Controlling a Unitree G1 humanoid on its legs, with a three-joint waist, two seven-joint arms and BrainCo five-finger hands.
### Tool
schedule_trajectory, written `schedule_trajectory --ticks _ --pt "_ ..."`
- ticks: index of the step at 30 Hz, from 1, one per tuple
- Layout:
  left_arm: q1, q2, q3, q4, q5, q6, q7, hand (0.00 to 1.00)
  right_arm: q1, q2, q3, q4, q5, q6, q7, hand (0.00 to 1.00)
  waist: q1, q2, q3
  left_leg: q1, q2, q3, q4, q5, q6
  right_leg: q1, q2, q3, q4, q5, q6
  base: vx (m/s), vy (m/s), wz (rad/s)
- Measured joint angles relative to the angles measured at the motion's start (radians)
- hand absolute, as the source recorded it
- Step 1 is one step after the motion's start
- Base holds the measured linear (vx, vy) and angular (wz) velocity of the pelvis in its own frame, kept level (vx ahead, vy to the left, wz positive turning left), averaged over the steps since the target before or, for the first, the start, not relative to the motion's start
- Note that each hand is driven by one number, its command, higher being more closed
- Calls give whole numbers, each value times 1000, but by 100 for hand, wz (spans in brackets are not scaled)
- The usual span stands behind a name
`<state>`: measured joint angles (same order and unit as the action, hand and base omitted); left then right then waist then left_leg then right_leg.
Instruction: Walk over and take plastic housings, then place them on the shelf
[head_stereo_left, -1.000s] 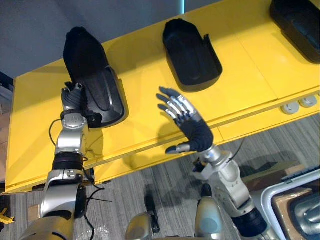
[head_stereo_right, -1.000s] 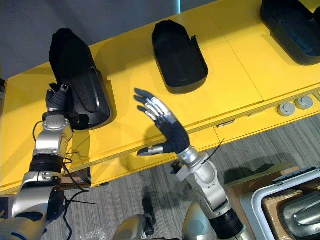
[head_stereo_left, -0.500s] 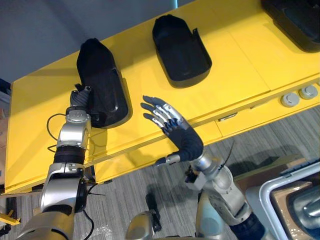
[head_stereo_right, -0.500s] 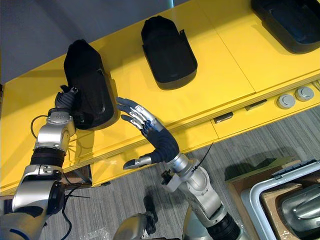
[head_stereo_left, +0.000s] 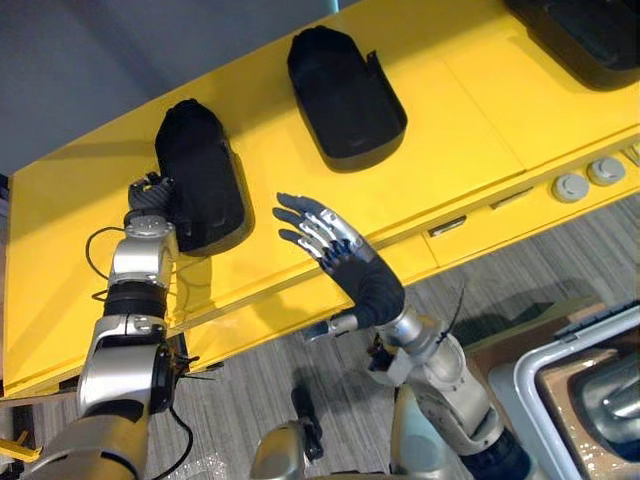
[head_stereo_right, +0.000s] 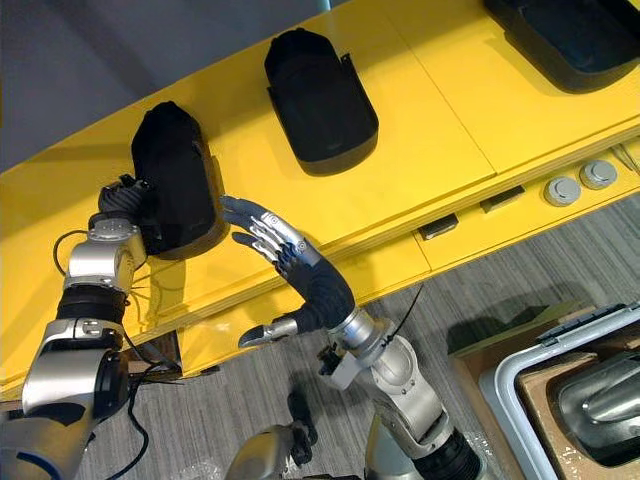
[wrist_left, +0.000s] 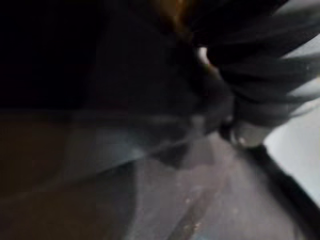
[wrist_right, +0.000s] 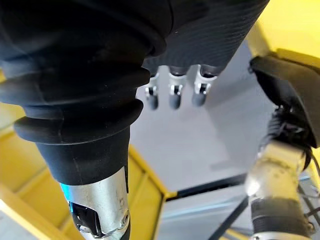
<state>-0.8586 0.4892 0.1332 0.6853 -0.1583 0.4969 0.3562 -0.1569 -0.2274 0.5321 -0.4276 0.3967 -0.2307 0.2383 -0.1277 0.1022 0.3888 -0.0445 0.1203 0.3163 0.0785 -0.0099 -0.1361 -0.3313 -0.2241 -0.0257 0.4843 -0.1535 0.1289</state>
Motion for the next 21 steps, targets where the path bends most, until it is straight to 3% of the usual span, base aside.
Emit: schedule_trajectory --ticks 7,10,12,13,14,16,17,19,21 --pt "-12 0 15 18 -47 -1 110 0 0 0 2 0 0 0 -2 0 -9 0 0 -2 1 3 0 0 0 0 0 0 -5 3 4 0 0 0" --pt "-42 4 23 48 -106 -53 205 0 8 -1 17 3 0 -16 -5 0 -19 0 0 -2 1 4 0 0 0 2 1 0 -9 6 8 0 0 0" --pt "-59 13 23 46 -120 -99 224 0 21 -1 34 6 -1 -21 -3 0 -23 0 0 0 1 4 -1 0 0 5 1 0 -13 8 8 0 0 0" --pt "-73 20 23 46 -119 -128 234 0 34 -2 40 8 0 -21 3 0 -26 0 0 4 1 4 -2 0 0 10 2 -1 -17 10 8 0 0 0" --pt "-94 35 19 32 -135 -197 246 0 63 -2 41 18 0 -21 3 0 -30 -2 -1 15 3 2 -3 0 0 30 4 -4 -28 12 8 0 0 0" --pt "-109 71 -2 8 -198 -280 246 0 86 -4 39 38 0 -22 2 0 -43 -2 -1 28 5 -5 -7 0 0 57 6 -16 -48 18 9 19 5 7" --pt "-113 105 -34 -54 -280 -377 195 0 106 -4 36 58 0 -30 1 0 -50 -3 -1 36 8 -11 -12 0 0 78 8 -28 -72 29 9 6 12 9" --pt "-112 109 -44 -154 -365 -464 98 0 122 -4 23 72 -3 -36 0 0 -47 -4 -1 41 8 -22 -18 0 1 98 9 -37 -95 39 13 -1 22 13" --pt "-76 107 -50 -361 -488 -566 -15 0 122 -2 -10 97 -29 -68 -8 0 -44 -6 -7 45 5 -39 -17 -3 6 132 6 -57 -132 53 19 0 27 15"
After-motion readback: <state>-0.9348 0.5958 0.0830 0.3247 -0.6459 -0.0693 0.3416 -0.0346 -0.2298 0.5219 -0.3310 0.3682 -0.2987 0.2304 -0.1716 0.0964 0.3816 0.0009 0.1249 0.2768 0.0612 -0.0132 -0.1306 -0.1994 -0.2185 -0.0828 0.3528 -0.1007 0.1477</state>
